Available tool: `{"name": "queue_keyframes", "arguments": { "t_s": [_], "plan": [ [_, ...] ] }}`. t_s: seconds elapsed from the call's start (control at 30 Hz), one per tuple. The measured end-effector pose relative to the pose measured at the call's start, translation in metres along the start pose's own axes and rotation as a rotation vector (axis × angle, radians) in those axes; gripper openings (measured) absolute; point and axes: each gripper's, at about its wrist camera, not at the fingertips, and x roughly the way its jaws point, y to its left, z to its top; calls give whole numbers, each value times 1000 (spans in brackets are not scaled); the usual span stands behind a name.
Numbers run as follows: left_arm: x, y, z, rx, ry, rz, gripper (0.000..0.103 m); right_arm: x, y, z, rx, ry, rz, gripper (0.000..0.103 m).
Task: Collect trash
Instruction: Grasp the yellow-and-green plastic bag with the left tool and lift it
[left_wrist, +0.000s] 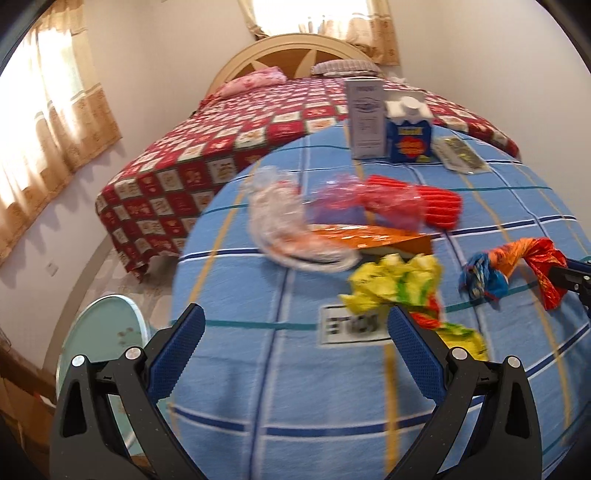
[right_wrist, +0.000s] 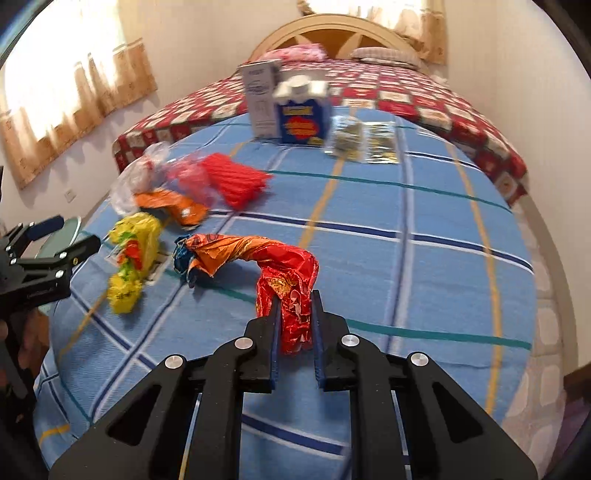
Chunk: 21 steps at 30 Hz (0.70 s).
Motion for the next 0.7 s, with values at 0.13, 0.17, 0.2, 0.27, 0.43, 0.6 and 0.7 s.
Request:
{"name": "queue_keyframes", "arguments": {
  "t_s": [0.13, 0.17, 0.2, 0.27, 0.43, 0.6, 0.7],
  "plan": [
    [4, -23, 7, 23, 4, -20, 97, -7, -11, -5, 4, -10, -7, 15],
    [6, -29, 8, 31, 10, -26, 97, -7, -14, -5, 5, -11, -6, 15],
    [8, -34, 8, 40, 15, -32, 97, -7, -16, -8, 7, -10, -7, 15],
    [11, -44, 6, 58, 26, -45, 97, -7, -18, -12, 9, -10, -5, 15],
    [17, -47, 0, 71, 67, -107, 60, -6, -17, -16, 13, -27, 24, 15],
    [9, -36, -7, 77, 88, -160, 28, -11, -3, -14, -8, -59, 56, 15],
    [-4, -24, -12, 87, 66, -141, 27, -15, 8, -12, -30, -75, 70, 15]
  ]
}}
